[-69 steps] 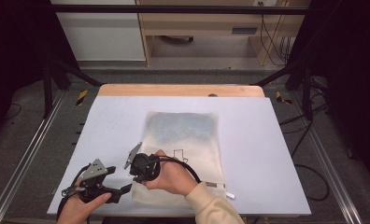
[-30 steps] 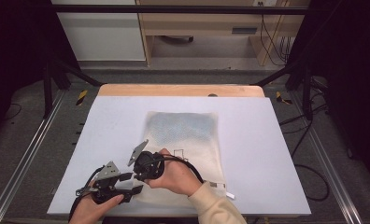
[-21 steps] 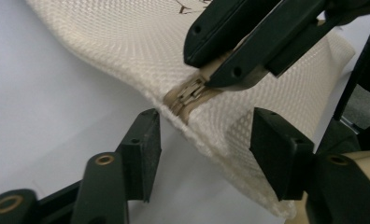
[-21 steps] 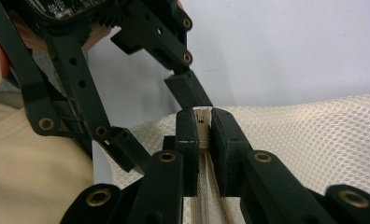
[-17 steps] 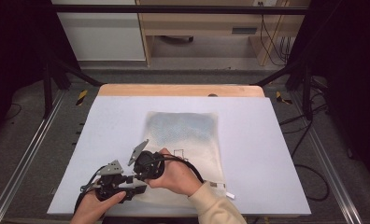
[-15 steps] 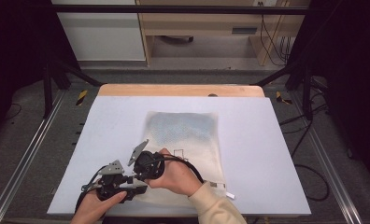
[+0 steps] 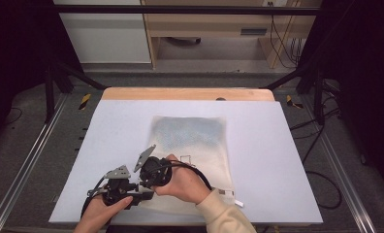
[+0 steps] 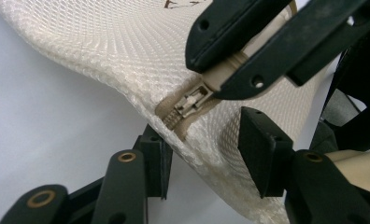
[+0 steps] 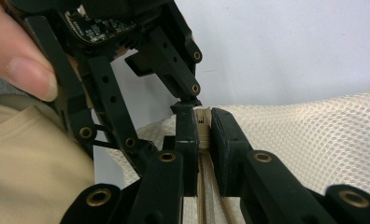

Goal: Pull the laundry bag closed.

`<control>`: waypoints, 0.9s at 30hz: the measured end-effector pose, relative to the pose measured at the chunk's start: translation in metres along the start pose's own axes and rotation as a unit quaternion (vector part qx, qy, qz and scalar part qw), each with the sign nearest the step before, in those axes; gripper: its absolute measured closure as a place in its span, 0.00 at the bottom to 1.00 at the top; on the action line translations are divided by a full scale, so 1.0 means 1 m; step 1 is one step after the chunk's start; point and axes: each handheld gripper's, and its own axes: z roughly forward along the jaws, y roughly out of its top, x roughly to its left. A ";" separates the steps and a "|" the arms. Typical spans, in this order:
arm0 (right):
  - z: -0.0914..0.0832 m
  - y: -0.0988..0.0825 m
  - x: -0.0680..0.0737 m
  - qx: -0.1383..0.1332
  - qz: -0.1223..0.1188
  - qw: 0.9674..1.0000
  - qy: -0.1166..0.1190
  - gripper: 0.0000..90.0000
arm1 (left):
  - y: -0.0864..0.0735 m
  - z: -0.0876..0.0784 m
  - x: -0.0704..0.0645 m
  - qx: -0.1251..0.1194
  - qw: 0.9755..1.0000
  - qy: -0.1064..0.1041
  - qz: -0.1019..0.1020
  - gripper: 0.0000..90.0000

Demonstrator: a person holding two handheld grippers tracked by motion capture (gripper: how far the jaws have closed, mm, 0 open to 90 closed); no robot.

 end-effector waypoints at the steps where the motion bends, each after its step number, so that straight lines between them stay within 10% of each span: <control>1: 0.000 0.000 -0.001 0.002 -0.004 1.000 -0.001 0.91 | 0.000 0.001 0.001 0.000 1.000 -0.003 0.000 0.64; 27: 0.002 -0.004 -0.001 0.005 -0.004 1.000 0.003 0.91 | 0.002 0.002 0.007 0.003 1.000 0.004 -0.006 0.82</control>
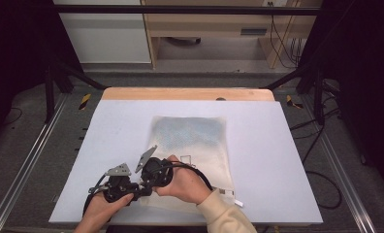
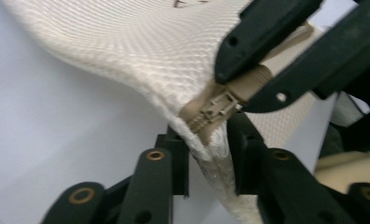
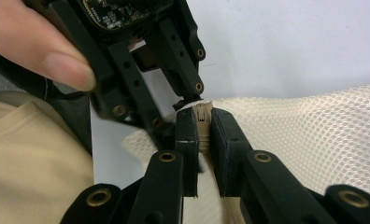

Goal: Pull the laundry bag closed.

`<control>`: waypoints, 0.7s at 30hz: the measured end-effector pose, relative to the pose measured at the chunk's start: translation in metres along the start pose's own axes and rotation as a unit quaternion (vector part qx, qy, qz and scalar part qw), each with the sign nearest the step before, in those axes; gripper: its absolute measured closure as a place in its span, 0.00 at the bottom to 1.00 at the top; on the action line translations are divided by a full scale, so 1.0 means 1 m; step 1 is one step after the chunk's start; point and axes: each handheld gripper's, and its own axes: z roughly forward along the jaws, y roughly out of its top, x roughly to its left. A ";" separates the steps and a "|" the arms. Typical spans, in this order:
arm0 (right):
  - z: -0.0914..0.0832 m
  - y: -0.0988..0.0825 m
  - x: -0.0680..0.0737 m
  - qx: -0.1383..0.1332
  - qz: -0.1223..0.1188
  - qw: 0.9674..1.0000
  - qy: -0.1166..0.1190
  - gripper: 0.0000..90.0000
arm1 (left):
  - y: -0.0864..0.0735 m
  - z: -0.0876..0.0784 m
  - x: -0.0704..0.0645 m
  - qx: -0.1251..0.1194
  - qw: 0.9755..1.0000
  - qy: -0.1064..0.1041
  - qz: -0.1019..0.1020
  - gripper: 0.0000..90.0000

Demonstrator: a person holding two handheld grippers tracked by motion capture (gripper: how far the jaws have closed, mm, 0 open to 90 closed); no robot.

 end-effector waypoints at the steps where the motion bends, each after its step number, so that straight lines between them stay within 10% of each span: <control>1: 0.000 0.000 0.000 -0.001 0.000 1.000 -0.001 0.91 | 0.000 0.000 0.001 -0.002 1.000 -0.002 -0.003 0.84; 21: 0.001 -0.006 -0.001 0.004 0.001 1.000 0.000 0.91 | 0.000 0.000 0.001 0.002 1.000 -0.006 -0.001 0.91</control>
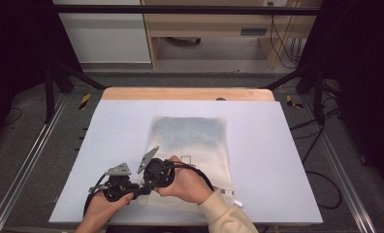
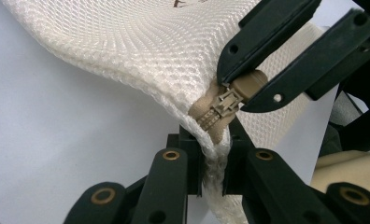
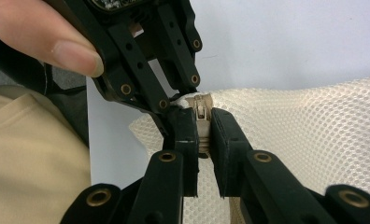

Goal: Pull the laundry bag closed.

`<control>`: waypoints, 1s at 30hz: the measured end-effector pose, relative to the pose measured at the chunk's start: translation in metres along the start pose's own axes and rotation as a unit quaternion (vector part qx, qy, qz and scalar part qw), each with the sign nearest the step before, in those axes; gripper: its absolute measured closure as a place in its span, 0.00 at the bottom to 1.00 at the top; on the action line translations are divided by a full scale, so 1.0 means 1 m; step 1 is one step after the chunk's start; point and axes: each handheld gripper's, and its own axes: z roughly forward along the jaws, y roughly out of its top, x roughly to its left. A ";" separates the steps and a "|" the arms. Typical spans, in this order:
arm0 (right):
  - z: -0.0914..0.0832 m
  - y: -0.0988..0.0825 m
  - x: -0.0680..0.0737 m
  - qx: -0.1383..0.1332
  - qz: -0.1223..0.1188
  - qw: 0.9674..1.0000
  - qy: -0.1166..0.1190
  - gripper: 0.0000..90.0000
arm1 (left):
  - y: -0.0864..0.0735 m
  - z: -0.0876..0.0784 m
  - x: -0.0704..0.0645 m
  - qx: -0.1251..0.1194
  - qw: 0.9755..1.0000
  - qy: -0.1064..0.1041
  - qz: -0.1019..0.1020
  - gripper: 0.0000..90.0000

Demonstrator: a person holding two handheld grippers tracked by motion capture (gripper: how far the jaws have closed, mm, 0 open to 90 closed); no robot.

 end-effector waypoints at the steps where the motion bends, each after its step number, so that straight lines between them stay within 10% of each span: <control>1: 0.000 0.000 0.000 0.001 0.002 1.000 -0.002 0.91 | 0.000 0.000 0.000 0.000 1.000 0.000 0.000 0.91; 30: 0.001 -0.006 -0.004 0.032 0.007 0.999 -0.006 0.91 | 0.001 -0.002 -0.002 -0.001 1.000 0.002 0.006 0.92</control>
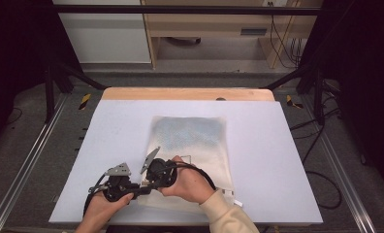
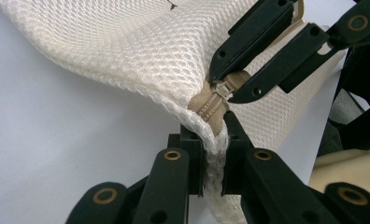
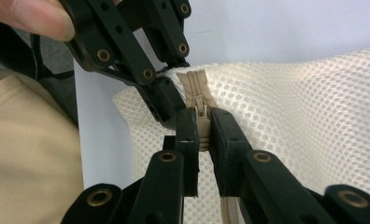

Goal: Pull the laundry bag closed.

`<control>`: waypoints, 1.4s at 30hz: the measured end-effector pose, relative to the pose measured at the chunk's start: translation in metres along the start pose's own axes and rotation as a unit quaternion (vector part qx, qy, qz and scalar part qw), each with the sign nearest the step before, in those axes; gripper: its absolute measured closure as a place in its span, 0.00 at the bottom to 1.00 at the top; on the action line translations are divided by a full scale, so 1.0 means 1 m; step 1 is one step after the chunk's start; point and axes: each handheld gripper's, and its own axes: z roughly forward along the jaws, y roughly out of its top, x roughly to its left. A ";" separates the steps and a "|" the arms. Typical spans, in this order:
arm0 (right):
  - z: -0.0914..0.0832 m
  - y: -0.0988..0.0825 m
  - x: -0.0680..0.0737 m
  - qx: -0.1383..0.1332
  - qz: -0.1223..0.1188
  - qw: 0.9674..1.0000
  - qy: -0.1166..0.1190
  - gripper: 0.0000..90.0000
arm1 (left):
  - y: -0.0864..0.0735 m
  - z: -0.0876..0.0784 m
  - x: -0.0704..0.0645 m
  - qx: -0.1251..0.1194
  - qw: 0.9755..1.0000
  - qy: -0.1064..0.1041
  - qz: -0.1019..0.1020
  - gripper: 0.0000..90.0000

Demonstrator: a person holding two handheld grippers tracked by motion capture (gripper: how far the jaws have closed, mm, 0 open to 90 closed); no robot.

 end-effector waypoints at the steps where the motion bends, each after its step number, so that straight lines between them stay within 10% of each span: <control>1: 0.000 0.000 0.000 0.000 0.000 1.000 0.000 0.91 | 0.000 0.000 0.000 0.000 1.000 0.000 0.000 0.92; 42: -0.009 -0.006 -0.001 0.002 -0.008 1.000 -0.004 0.91 | 0.001 0.004 -0.004 -0.004 1.000 0.004 0.009 0.91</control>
